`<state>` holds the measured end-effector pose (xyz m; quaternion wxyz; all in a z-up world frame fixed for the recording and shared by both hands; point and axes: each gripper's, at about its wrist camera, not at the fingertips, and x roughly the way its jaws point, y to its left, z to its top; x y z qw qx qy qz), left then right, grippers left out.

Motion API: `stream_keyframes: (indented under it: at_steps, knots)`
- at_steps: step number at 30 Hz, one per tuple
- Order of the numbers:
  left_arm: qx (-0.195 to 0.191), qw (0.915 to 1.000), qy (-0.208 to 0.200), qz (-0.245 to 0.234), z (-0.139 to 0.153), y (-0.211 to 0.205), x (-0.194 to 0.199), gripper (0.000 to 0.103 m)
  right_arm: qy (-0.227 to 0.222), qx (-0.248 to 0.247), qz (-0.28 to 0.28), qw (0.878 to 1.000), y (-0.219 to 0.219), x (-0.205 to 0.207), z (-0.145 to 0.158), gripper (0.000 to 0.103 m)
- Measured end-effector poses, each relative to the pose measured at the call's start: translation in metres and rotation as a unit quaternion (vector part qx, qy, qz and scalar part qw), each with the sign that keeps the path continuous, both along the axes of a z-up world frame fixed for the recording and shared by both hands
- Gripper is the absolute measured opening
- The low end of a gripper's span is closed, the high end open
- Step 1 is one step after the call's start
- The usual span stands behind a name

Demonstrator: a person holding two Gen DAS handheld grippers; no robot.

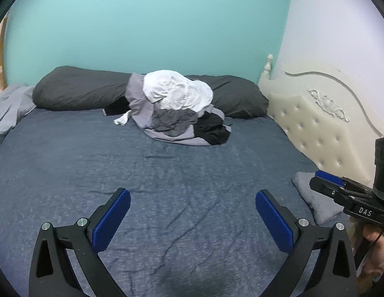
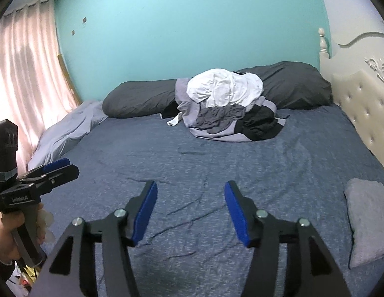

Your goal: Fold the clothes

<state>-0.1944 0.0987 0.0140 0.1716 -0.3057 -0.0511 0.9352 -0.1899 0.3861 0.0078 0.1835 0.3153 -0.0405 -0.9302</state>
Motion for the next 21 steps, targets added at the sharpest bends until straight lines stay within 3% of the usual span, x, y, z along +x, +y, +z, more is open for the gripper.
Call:
stream_keyframes:
  at_steps: [21]
  knots:
    - [-0.051, 0.9963, 0.007, 0.069, 0.01, -0.047, 0.02, 0.103, 0.012, 0.003, 0.032, 0.999, -0.053, 0.015, 0.008, 0.061]
